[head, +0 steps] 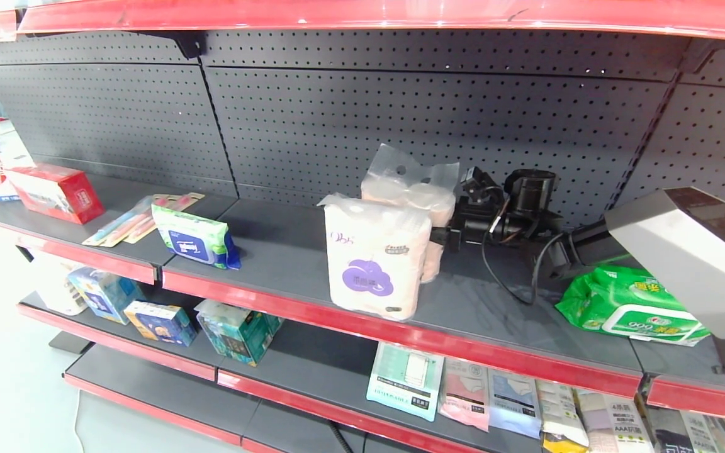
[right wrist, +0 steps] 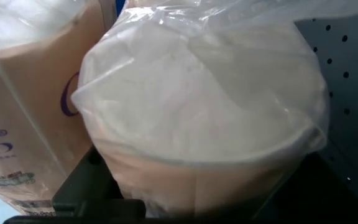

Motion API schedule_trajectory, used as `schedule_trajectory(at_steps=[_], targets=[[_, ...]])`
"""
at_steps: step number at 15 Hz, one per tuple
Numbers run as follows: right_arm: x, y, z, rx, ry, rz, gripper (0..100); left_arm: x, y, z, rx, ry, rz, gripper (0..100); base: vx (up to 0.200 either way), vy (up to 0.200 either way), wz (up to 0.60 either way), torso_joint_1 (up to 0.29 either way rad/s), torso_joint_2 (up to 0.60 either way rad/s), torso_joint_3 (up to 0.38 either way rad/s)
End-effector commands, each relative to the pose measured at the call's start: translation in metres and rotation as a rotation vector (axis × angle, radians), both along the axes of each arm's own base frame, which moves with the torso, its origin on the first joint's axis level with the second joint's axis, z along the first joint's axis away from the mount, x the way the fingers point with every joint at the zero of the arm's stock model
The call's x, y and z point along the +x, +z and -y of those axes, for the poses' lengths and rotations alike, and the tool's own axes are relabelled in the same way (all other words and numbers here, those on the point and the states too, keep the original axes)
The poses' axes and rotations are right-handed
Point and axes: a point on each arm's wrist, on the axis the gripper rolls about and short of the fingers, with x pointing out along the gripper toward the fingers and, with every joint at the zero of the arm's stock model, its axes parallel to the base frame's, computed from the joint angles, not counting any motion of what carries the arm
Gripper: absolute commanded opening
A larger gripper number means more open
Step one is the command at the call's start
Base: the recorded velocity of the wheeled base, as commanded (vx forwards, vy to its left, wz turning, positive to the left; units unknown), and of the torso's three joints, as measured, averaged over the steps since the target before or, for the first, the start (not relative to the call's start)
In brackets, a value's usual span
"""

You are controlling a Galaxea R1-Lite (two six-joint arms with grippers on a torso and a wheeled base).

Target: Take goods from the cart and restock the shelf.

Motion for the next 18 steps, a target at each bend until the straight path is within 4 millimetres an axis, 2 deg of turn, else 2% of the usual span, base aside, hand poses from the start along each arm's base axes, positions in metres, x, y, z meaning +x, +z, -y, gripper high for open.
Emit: schedule_trajectory(at_steps=[1, 9, 10, 18], targets=[[-0.002, -0.002, -0.001, -0.002, 0.005, -0.015, 0, 0.0, 0.0, 0.0, 0.0, 0.0, 0.0, 100, 0.0, 0.0, 0.0, 0.0, 0.0, 0.0], [-0.004, -0.002, -0.002, -0.004, 0.008, -0.015, 0, 0.0, 0.0, 0.0, 0.0, 0.0, 0.0, 100, 0.0, 0.0, 0.0, 0.0, 0.0, 0.0], [-0.004, -0.001, -0.003, -0.003, 0.01, -0.015, 100, 0.0, 0.0, 0.0, 0.0, 0.0, 0.0, 100, 0.0, 0.0, 0.0, 0.0, 0.0, 0.0], [-0.01, 0.017, -0.003, 0.004, 0.01, 0.017, 100, 0.0, 0.0, 0.0, 0.0, 0.002, 0.0, 100, 0.0, 0.0, 0.0, 0.0, 0.0, 0.0]])
